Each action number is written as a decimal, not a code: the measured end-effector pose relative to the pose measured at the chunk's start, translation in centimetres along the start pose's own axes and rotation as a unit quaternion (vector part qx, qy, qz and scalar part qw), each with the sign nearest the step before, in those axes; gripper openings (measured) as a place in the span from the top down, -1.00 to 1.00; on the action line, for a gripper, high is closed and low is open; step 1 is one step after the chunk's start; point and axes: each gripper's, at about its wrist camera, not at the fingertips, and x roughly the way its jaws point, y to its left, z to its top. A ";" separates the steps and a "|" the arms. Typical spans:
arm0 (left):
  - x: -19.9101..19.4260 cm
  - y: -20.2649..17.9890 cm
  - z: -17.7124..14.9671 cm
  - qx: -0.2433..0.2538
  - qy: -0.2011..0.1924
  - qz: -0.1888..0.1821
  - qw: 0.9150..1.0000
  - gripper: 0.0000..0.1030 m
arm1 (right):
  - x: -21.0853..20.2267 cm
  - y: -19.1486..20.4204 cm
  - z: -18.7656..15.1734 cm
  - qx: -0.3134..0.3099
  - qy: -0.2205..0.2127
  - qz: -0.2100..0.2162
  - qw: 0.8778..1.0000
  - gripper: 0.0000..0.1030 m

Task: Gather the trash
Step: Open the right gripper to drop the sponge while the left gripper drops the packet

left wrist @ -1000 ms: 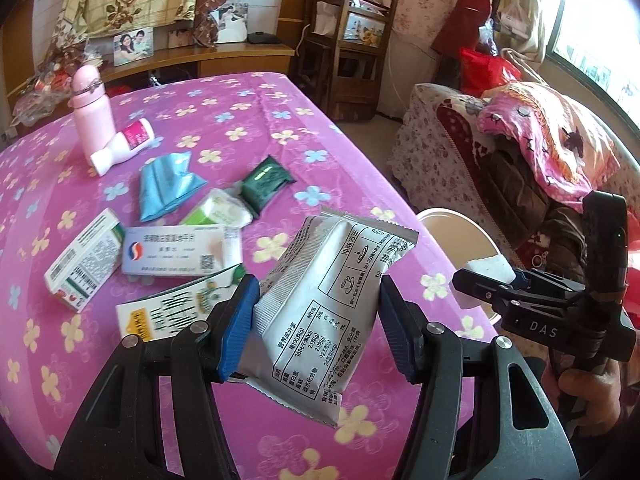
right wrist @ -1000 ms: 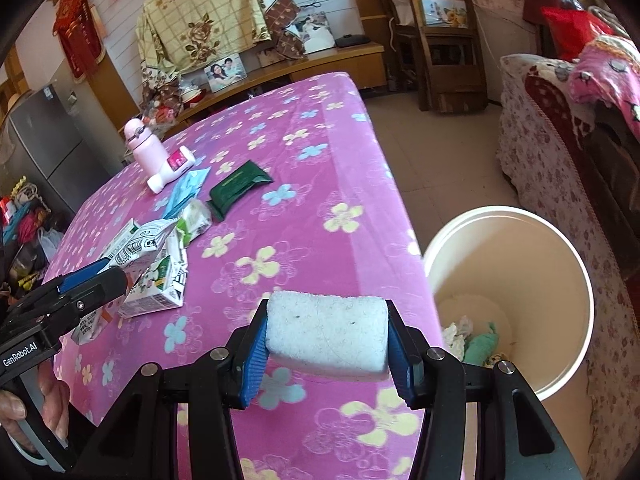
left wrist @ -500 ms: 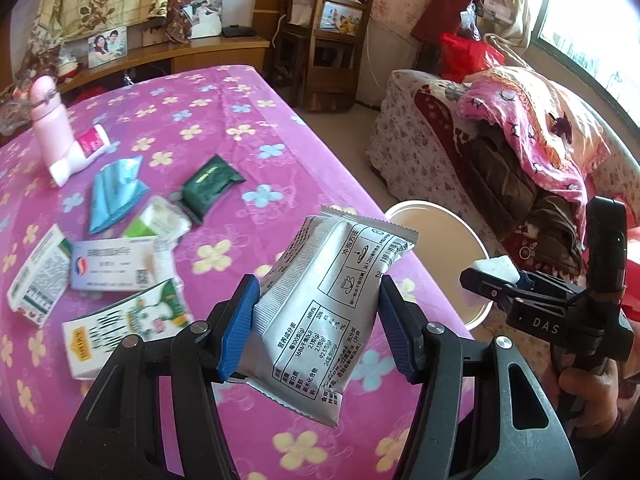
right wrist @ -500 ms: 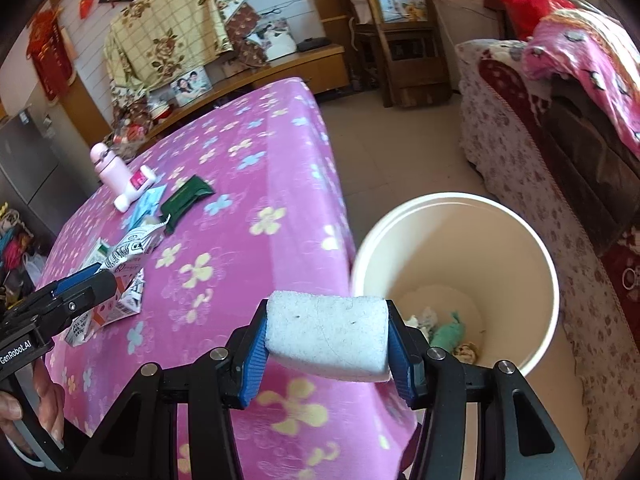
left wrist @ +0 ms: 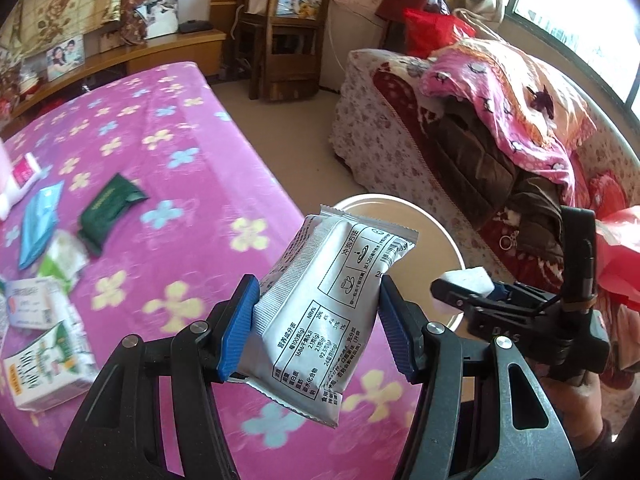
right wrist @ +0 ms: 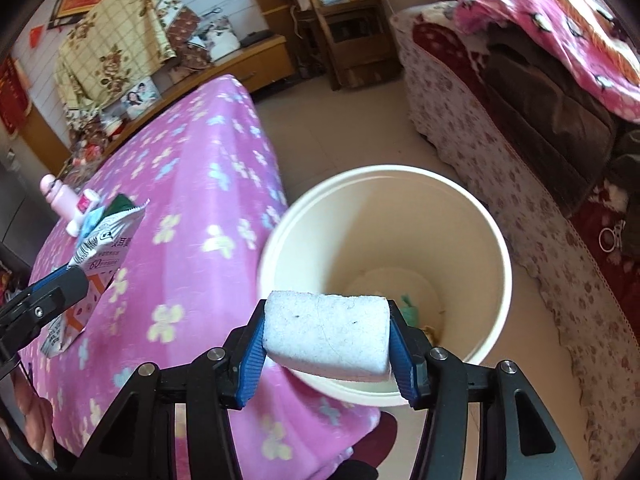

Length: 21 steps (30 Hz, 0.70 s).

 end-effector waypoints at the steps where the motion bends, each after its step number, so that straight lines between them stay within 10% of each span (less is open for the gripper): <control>1: 0.5 -0.5 0.2 0.002 0.003 -0.002 1.000 -0.13 | 0.3 -0.4 0.1 0.002 0.003 -0.003 1.000 -0.02; 21: 4.2 -2.4 0.6 -0.028 0.025 -0.060 0.998 -0.27 | 2.7 -3.5 0.7 0.040 0.034 -0.026 0.998 -0.35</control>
